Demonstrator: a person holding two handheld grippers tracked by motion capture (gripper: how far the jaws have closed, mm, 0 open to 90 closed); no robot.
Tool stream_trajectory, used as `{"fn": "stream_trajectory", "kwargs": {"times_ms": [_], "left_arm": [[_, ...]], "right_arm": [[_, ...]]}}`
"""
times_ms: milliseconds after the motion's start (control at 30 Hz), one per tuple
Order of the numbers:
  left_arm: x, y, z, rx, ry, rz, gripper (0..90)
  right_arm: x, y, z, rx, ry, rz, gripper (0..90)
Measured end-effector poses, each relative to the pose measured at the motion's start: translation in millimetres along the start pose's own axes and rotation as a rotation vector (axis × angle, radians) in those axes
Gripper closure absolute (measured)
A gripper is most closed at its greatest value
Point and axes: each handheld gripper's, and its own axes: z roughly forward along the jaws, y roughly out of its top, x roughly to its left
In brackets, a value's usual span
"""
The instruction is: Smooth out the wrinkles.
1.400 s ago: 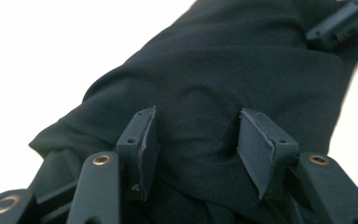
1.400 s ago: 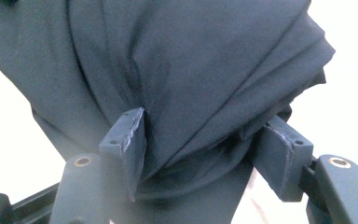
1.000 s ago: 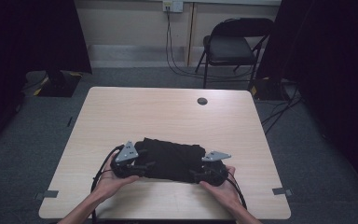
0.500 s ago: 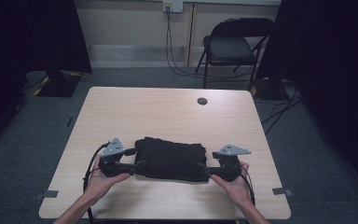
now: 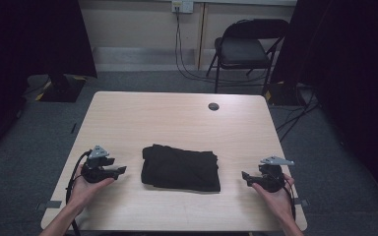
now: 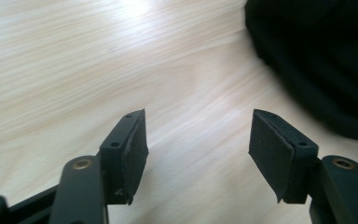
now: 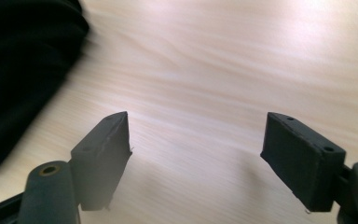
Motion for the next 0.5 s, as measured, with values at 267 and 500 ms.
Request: {"fn": "stream_trajectory", "kwargs": {"times_ms": [267, 500], "left_arm": [[-6.1, -9.5, 16.2, 0.029, 0.024, 0.082, 20.8], [-5.4, -13.1, 19.5, -0.012, 0.038, 0.065, 15.2]], "right_arm": [[3.4, -8.5, 12.3, -0.003, -0.056, -0.037, 16.6], [3.0, -10.6, 12.4, -0.021, -0.055, -0.043, 16.3]]}}
